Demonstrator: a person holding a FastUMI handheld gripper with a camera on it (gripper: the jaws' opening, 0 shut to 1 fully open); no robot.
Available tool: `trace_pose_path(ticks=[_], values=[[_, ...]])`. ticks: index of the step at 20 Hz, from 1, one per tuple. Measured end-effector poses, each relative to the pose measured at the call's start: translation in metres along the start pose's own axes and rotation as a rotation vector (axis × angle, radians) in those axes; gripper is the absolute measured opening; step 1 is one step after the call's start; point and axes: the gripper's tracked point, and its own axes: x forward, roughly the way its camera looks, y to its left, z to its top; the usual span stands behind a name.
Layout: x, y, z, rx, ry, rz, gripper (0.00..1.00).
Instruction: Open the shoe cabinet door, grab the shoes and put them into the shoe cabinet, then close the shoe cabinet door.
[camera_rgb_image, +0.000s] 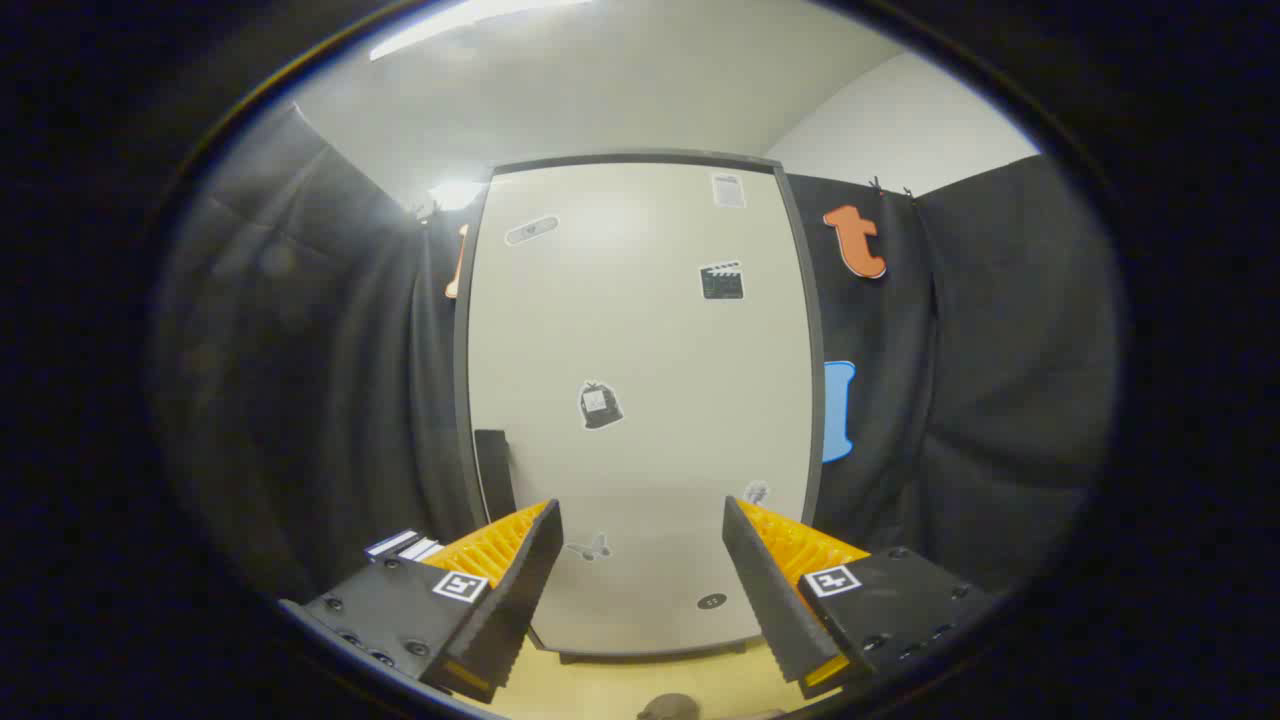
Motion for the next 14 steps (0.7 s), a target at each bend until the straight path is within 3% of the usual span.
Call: trace_pose_path(ticks=[14], values=[[0.0025,0.0082,-0.0023,-0.014,0.0,0.009,0.98]])
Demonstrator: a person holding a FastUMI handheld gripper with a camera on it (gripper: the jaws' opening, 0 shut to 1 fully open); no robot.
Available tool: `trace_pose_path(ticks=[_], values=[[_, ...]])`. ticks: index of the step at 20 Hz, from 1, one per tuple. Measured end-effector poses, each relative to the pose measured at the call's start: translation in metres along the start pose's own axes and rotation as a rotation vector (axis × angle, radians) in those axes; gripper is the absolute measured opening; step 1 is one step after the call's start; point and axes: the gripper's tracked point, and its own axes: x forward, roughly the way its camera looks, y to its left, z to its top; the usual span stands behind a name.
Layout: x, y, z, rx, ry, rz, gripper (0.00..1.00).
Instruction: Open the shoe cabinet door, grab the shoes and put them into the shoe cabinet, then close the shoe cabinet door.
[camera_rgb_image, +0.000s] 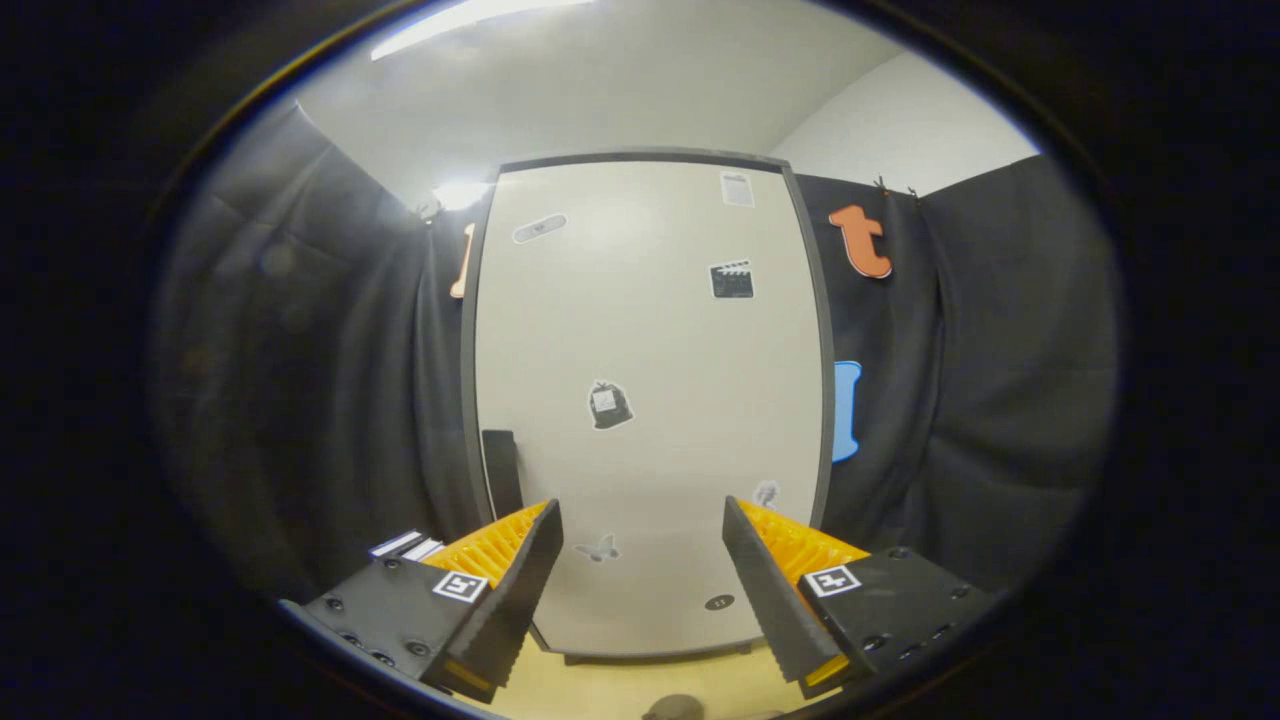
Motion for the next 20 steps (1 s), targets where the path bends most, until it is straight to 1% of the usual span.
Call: trace_pose_path(ticks=[4,8,14,20], values=[[0.003,0.006,-0.003,0.007,0.008,0.003,0.98],[0.014,0.029,-0.011,0.007,0.029,0.031,0.98],[0.047,0.081,-0.028,0.02,0.05,0.076,0.98],[0.087,0.114,-0.046,0.04,0.068,0.079,0.96]])
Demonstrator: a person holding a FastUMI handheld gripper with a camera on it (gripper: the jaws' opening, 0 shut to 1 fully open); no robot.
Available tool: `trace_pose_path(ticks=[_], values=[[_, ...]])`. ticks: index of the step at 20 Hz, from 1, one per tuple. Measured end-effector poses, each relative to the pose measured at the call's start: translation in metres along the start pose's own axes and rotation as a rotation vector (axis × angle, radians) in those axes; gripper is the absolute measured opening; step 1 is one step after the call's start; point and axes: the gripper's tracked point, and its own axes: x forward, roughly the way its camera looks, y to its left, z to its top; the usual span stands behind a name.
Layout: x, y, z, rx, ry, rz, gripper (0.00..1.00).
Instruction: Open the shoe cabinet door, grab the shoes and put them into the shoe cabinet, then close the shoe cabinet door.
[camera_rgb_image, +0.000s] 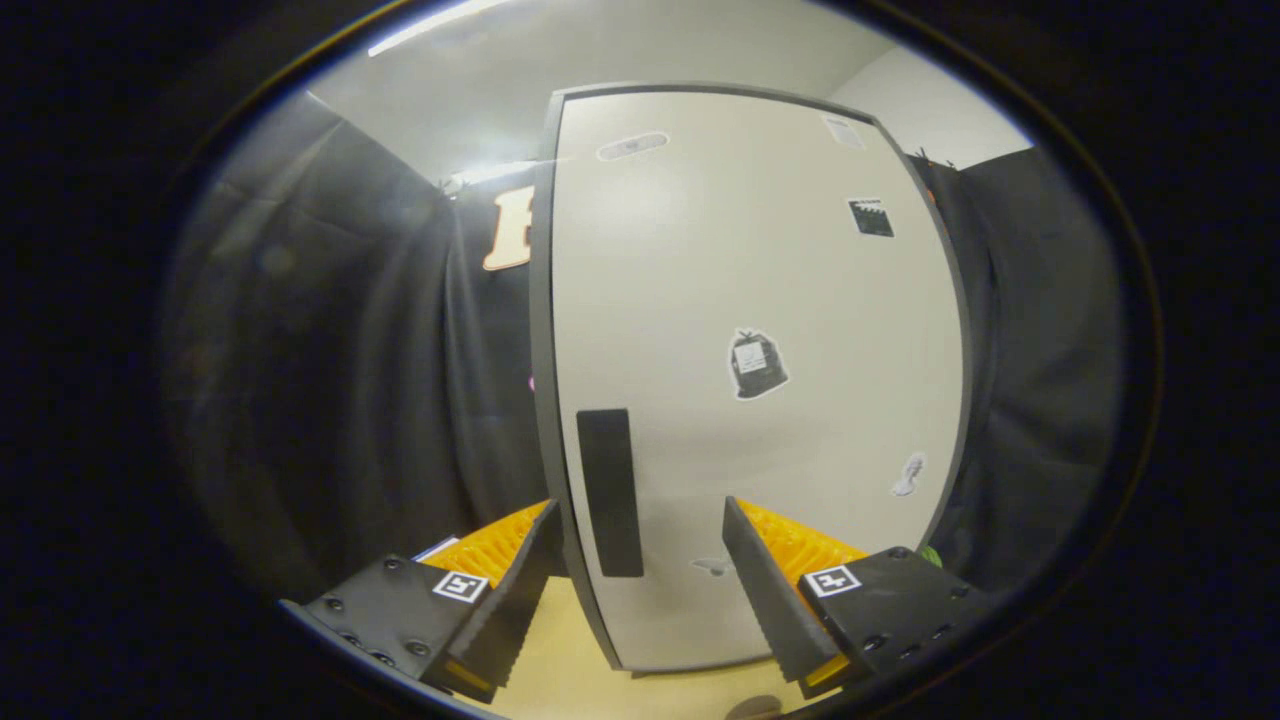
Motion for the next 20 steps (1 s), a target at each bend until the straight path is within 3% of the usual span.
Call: trace_pose_path(ticks=[10,20], values=[[0.045,0.005,-0.015,-0.001,0.023,-0.055,0.89],[0.05,0.011,-0.015,-0.03,0.017,-0.054,0.41]])
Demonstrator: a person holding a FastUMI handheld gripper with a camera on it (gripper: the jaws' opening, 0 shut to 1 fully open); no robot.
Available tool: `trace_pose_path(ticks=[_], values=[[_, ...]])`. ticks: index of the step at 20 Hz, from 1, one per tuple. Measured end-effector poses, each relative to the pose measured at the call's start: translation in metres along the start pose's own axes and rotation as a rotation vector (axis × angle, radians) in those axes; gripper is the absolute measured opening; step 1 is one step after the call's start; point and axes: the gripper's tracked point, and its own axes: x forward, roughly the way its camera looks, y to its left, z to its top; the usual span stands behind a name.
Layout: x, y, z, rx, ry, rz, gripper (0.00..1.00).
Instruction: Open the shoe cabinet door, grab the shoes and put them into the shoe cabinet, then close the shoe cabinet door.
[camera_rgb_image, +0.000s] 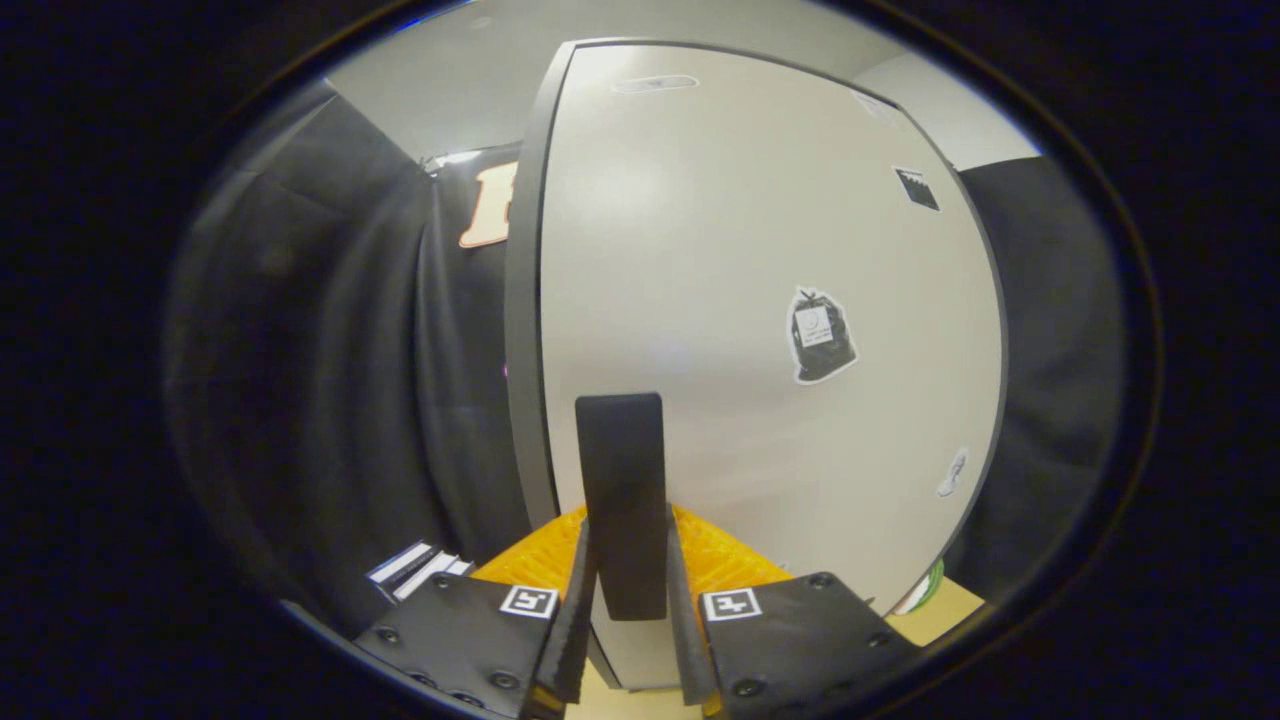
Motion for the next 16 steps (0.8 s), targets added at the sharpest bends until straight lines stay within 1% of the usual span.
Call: trace_pose_path(ticks=[2,6,11,16], values=[[0.002,0.002,-0.001,-0.001,0.004,-0.002,0.32],[0.0,0.001,-0.002,0.004,0.014,-0.007,0.26],[-0.01,-0.001,-0.002,0.014,0.016,0.006,0.26],[-0.041,-0.01,-0.004,0.01,0.021,0.042,0.26]])
